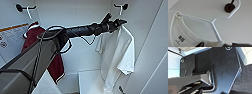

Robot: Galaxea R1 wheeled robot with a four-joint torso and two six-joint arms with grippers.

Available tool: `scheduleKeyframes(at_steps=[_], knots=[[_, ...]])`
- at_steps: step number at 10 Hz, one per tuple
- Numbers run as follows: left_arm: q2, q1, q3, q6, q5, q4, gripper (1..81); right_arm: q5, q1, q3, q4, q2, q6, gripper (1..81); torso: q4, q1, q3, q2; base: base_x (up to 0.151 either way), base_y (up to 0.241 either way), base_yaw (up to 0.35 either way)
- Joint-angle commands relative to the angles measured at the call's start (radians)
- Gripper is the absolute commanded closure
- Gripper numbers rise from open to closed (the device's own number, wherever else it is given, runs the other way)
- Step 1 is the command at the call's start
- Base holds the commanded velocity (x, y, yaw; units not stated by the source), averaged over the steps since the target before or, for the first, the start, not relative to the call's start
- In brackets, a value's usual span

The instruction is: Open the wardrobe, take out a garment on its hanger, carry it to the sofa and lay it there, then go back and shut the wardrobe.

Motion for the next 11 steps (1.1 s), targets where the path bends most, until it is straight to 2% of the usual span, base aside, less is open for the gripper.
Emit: scheduleKeyframes(at_steps=[1, 4, 11], knots=[[0.043, -0.192, 0.013, -0.001, -0.020, 0.014, 1.0, -0.058, 0.032, 0.006, 0.013, 0.005, 0.000, 1.0, 0.000, 0.000, 0.000, 0.000, 0.000, 0.000, 0.000], [0.043, -0.192, 0.025, -0.003, -0.078, 0.038, 1.0, -0.056, 0.030, 0.012, 0.009, 0.007, 0.000, 1.0, 0.000, 0.000, 0.000, 0.000, 0.000, 0.000, 0.000], [0.025, -0.196, 0.082, -0.001, -0.143, 0.101, 1.0, -0.056, 0.029, 0.018, 0.004, 0.007, 0.000, 1.0, 0.000, 0.000, 0.000, 0.000, 0.000, 0.000, 0.000]])
